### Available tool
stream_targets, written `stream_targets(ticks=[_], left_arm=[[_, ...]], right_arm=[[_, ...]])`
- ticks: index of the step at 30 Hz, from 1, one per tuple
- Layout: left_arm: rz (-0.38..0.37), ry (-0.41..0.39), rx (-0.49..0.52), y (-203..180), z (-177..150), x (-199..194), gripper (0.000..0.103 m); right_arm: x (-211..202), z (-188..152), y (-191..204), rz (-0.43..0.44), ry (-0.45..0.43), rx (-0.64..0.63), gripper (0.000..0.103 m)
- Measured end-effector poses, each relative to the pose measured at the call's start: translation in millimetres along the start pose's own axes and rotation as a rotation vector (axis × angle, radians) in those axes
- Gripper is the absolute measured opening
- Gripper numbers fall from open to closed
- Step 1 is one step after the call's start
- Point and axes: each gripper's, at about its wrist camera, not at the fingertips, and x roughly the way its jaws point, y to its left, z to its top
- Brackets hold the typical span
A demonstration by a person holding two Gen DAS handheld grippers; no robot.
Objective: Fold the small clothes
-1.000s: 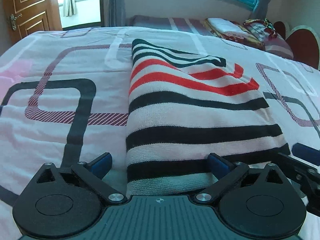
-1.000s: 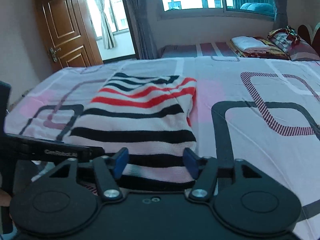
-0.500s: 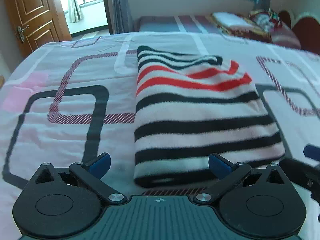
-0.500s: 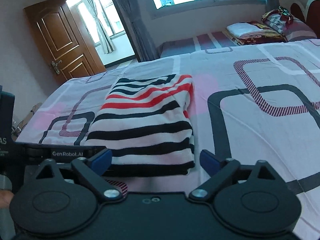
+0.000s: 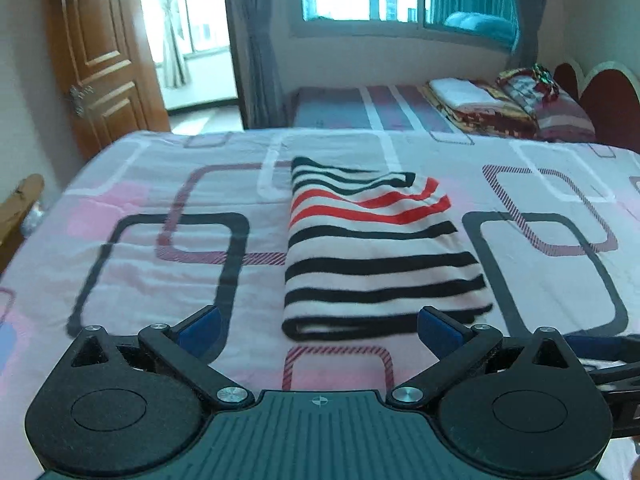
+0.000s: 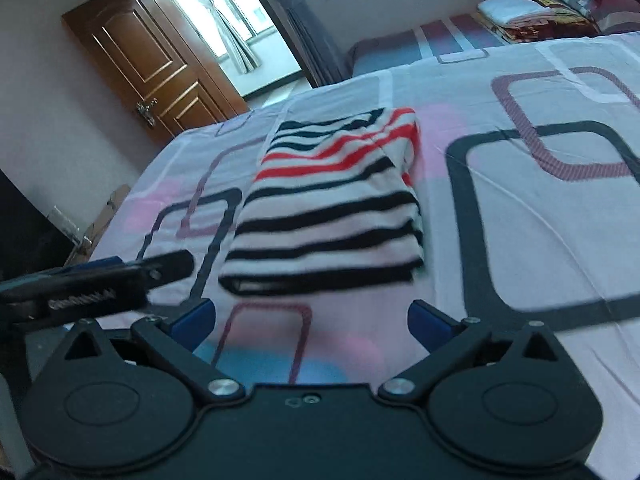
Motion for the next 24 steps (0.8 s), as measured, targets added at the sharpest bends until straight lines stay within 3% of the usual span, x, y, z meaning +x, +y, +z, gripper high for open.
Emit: stream_targets(ticks=[5,9,15,19,24], left_arm=[[0.037,-0.055,-0.029,-14.3,-28.2,-66.1,0.103],[0.033,-0.075,-0.065,-23.8,-52.3,-111.7,0.103],[0.044,-0.111,-0.030,-37.7,-76.7,-170.4,0.103],[-0.008,-0.108,-0.074,-37.6,-86.4,-197.4,0.103],[-0.015,-0.127,-0.084,-38.0,-95.7,-223.3,0.103]], right_arm=[[-66.3,-27.8,11.7,-0.048,-0.107,-0.120,0.102],[-119.4,-55.0,27.0,-0.161,-0.215,-0.234,0.102],[-188.2,-92.5,46.7,-0.268,-0.407,-0.293,0.102],[-217.8,-106.1,49.6,-0.280,-0.458,-0.298,0.102],[-236.0,-117.5,52.2,-0.255,-0.485,-0.287,0.102]])
